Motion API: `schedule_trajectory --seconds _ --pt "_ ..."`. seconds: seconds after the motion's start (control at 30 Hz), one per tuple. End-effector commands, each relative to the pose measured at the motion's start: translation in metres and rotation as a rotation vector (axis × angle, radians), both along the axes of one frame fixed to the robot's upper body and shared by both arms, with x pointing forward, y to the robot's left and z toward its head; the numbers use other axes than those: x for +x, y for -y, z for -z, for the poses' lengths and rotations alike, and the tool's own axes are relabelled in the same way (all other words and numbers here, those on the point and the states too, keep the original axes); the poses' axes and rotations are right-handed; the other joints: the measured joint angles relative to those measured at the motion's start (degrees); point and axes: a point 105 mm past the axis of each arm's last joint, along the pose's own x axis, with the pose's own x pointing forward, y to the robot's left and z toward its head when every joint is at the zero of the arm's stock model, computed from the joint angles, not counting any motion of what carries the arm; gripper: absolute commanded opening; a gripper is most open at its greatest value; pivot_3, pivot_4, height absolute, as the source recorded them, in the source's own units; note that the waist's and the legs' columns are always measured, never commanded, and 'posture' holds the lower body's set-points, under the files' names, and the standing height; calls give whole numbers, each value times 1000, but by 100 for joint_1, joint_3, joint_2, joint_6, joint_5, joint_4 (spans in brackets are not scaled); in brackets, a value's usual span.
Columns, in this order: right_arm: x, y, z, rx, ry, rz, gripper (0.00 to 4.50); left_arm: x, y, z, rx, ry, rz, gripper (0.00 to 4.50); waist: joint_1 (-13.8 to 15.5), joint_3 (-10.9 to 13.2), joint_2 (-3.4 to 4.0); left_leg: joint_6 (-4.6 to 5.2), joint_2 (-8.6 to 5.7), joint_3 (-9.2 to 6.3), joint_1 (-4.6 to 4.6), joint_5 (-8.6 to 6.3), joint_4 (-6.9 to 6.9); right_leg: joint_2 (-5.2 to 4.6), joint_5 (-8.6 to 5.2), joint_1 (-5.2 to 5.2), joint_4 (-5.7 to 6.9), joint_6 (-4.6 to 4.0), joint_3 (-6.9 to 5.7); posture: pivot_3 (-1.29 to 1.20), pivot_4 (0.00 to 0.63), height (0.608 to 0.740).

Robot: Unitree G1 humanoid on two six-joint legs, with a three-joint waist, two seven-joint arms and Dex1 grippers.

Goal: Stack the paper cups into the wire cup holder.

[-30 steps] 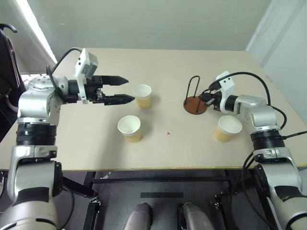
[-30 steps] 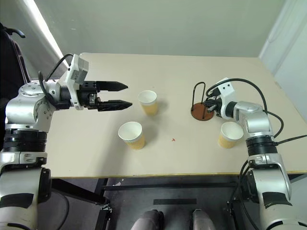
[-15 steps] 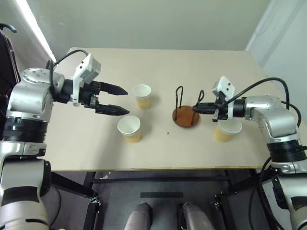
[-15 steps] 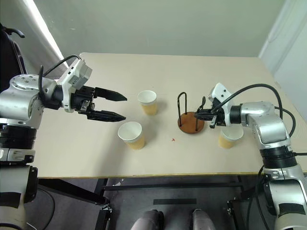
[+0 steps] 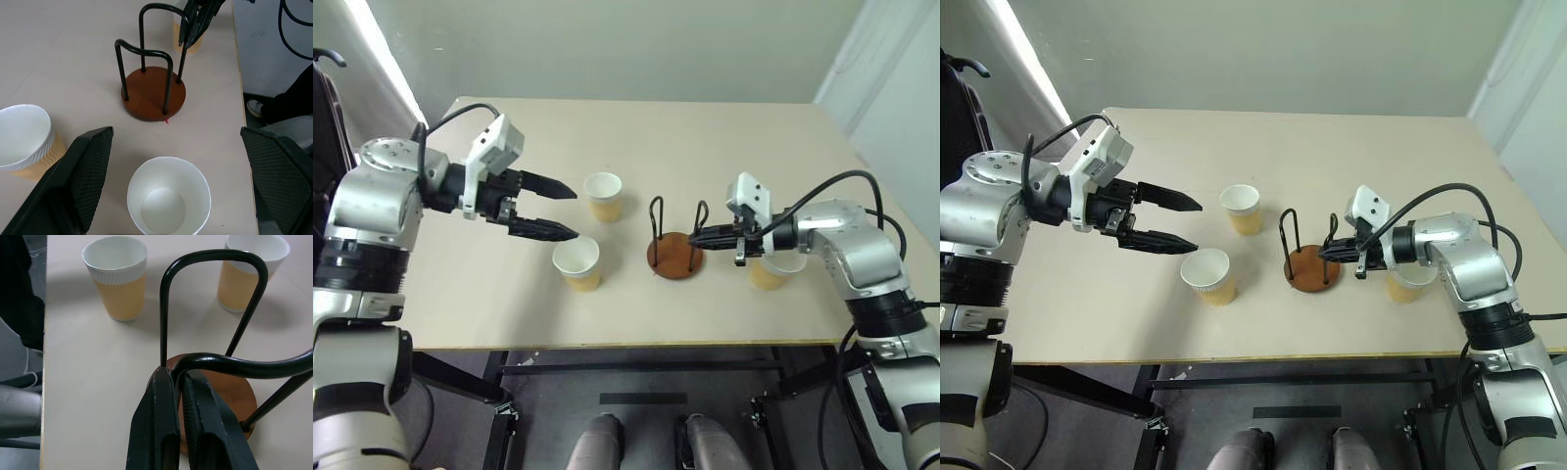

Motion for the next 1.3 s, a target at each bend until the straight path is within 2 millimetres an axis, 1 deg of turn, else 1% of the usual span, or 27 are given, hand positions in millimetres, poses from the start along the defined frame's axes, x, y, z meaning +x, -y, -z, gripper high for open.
schedule_trajectory --seconds 0.03,0.3,0.37,0.4,0.47,0.53,0.57,0.67,0.73,0.77,0.97,1.13,1.23,1.27,1.3 --pt "3 -4 -12 7 52 -26 22 -8 2 -14 10 33 53 4500 0 0 0 0 0 0 0 0 0 0 0 0 0 0 0 0 150 740" --pt "10 -3 -6 -12 25 -19 22 -7 2 -14 9 35 53 4500 -2 0 0 0 0 0 0 0 0 0 0 0 2 0 0 0 150 740" --pt "11 -2 -6 -18 20 -19 526 -7 3 -14 7 36 54 4500 -2 0 0 0 0 0 1 0 0 0 0 0 2 0 0 0 150 740" --pt "11 -2 -6 -20 18 -21 708 -7 3 -14 7 36 55 4500 -2 0 0 0 0 0 1 0 0 0 0 0 2 -1 0 0 150 740" --pt "11 -2 -6 -22 16 -24 1303 -6 3 -14 6 36 56 4500 -4 0 0 0 0 0 1 0 0 0 -1 0 3 -1 0 0 150 740" --pt "11 -1 -7 -24 16 -22 2102 -6 3 -14 5 37 57 4500 -4 0 0 0 0 0 1 0 0 0 -1 0 3 -1 0 0 150 740" --pt "11 -1 -7 -25 16 -21 2398 -6 3 -14 5 38 57 4500 -4 0 0 0 0 0 1 0 0 0 -1 0 3 -1 0 0 150 740" --pt "13 2 -10 -21 22 2 3543 -6 4 -14 3 40 60 4500 -3 0 0 0 0 0 1 0 0 0 -1 0 3 -2 0 0 150 740" --pt "14 3 -14 -17 23 25 4237 -6 5 -14 1 41 62 4500 -3 0 0 0 0 0 1 0 0 0 -1 0 3 -2 0 0 150 740" --pt "14 4 -15 -18 24 32 4458 -6 5 -14 0 42 64 4500 -3 0 0 0 0 0 1 0 0 0 -1 0 3 -2 0 0 150 740" --pt "9 11 -19 -48 4 47 4458 -4 6 -13 -5 44 67 4500 0 0 0 0 0 0 0 0 0 0 -1 0 3 -2 0 0 150 740" --pt "2 20 -23 -92 -2 56 4458 -2 7 -14 -10 55 66 4500 -1 0 0 0 0 0 0 0 0 0 -1 0 3 -2 0 0 150 740" --pt "0 31 -32 -99 -1 83 4458 2 6 -16 3 94 55 4500 3 0 0 0 0 0 0 0 0 0 -1 1 3 -2 0 0 150 740" --pt "0 35 -37 -97 9 97 4458 4 6 -17 9 112 49 4500 2 0 0 0 0 0 0 0 1 0 -2 1 3 -2 0 0 150 740" --pt "-2 40 -47 -87 33 100 4458 6 6 -21 7 135 38 4500 5 0 0 0 0 0 0 0 1 0 -2 1 2 -2 0 0 150 740"
